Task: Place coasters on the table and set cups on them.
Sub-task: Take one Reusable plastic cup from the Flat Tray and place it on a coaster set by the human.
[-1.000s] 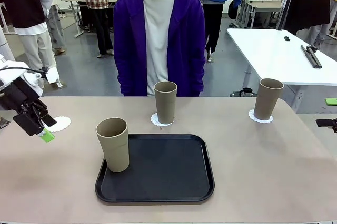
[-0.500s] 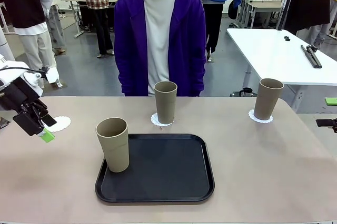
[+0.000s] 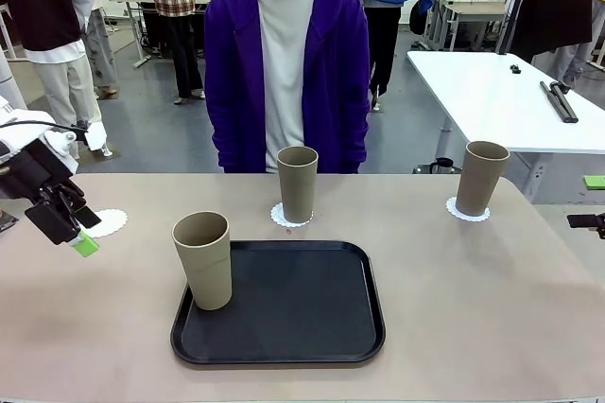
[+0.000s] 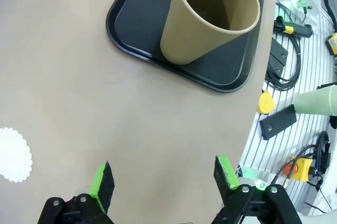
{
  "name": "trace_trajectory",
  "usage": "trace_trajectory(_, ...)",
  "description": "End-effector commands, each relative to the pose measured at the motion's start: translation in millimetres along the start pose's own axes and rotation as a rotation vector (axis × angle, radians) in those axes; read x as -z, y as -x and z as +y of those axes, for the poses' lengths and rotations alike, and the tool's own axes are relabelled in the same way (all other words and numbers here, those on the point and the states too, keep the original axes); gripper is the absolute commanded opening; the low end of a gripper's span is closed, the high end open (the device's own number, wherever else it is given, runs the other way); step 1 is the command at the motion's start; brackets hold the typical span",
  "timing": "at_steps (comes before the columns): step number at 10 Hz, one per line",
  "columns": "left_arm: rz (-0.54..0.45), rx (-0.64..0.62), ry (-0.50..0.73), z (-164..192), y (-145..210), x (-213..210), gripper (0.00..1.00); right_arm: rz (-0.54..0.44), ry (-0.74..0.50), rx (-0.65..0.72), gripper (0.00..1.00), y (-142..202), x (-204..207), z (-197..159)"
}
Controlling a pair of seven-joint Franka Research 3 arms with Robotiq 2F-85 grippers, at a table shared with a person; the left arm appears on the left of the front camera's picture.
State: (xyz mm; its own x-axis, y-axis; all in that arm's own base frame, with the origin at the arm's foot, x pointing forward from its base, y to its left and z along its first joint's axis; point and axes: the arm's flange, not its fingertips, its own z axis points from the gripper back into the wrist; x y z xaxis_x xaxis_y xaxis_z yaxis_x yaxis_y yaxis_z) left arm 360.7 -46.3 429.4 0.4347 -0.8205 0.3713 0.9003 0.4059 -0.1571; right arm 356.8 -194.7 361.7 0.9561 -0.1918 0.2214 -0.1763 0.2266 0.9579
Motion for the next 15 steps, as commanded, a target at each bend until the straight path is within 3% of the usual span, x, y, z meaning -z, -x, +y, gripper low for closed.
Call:
trace_trajectory(1, 0.012, -0.032, -0.002, -2.6, -2.4, -0.4, 1.00, 0.000, -0.005, -0.004, 1.00, 1.2, 0.9, 1.4)
trace_trajectory(3, 0.006, -0.011, -0.004, -1.1, -1.5, 0.4, 1.00, 0.000, -0.005, -0.004, 1.00, 1.2, 0.9, 1.4)
trace_trajectory(4, -0.167, 0.133, 0.174, 17.7, 3.0, 4.1, 1.00, 0.000, -0.005, -0.004, 1.00, 1.2, 0.9, 1.4)
trace_trajectory(5, -0.306, 0.241, 0.251, 35.2, 9.0, 11.8, 1.00, 0.000, -0.005, -0.004, 1.00, 1.2, 0.9, 1.4)
trace_trajectory(6, -0.392, 0.335, 0.253, 48.3, 17.4, 25.5, 1.00, 0.000, -0.005, -0.004, 1.00, 1.2, 0.9, 1.4)
trace_trajectory(8, -0.537, 0.372, 0.240, 73.3, 28.8, 53.6, 1.00, 0.000, -0.005, -0.004, 1.00, 1.2, 0.9, 1.4)
trace_trajectory(10, -0.601, 0.315, 0.239, 88.6, 36.9, 87.9, 1.00, 0.000, -0.005, -0.004, 1.00, 1.2, 0.9, 1.4)
trace_trajectory(13, -0.709, 0.215, 0.351, 106.1, 51.1, 109.2, 1.00, 0.000, -0.005, -0.004, 1.00, 1.2, 0.9, 1.4)
trace_trajectory(15, -0.662, 0.234, 0.336, 94.7, 54.2, 116.4, 1.00, 0.000, -0.005, -0.004, 1.00, 1.2, 0.9, 1.4)
